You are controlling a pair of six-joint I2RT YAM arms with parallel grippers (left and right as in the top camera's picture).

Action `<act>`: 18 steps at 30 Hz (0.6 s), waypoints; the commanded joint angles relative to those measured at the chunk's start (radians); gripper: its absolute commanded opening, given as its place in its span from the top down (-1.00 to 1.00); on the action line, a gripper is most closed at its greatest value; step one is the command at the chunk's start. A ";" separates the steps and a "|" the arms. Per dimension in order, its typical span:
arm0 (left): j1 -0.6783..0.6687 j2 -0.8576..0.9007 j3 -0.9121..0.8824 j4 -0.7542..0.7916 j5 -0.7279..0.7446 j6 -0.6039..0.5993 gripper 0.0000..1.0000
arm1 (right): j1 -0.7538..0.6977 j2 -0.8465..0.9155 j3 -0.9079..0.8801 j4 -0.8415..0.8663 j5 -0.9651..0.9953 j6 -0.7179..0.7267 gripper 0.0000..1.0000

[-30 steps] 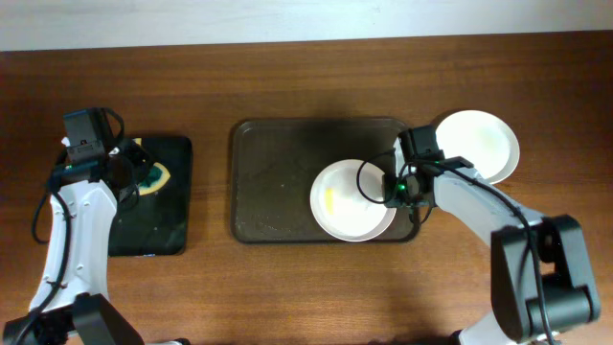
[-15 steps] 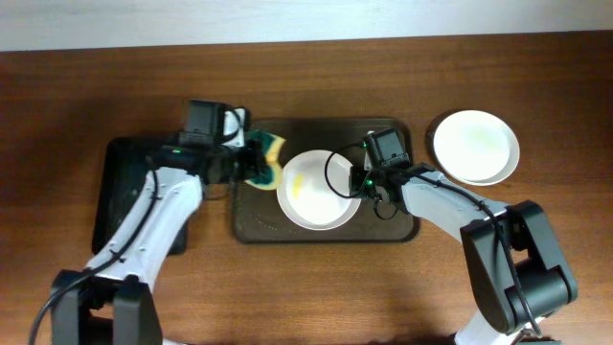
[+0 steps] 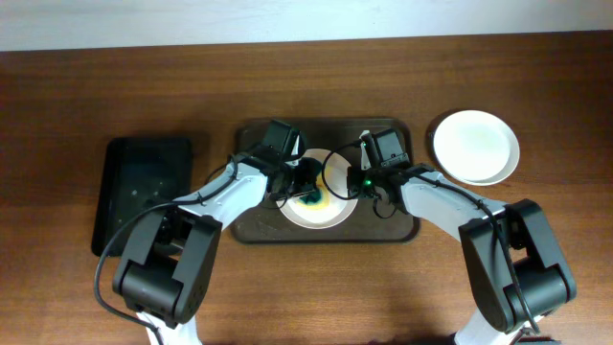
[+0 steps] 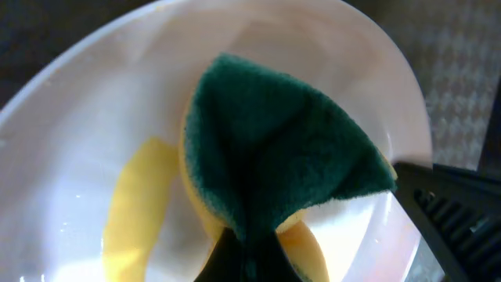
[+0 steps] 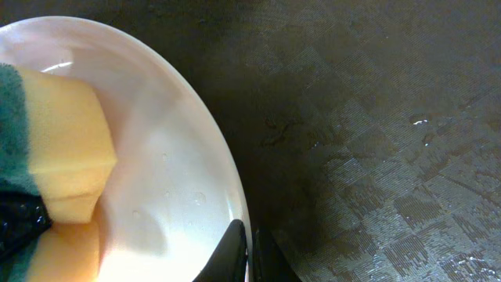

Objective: Clean dirty plates on tray and stack at the side
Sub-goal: 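Scrub the last plate with the sponge in the left gripper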

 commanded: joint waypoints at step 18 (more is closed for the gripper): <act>-0.034 -0.098 0.051 -0.099 -0.163 -0.022 1.00 | 0.005 0.016 -0.009 -0.046 0.058 -0.027 0.92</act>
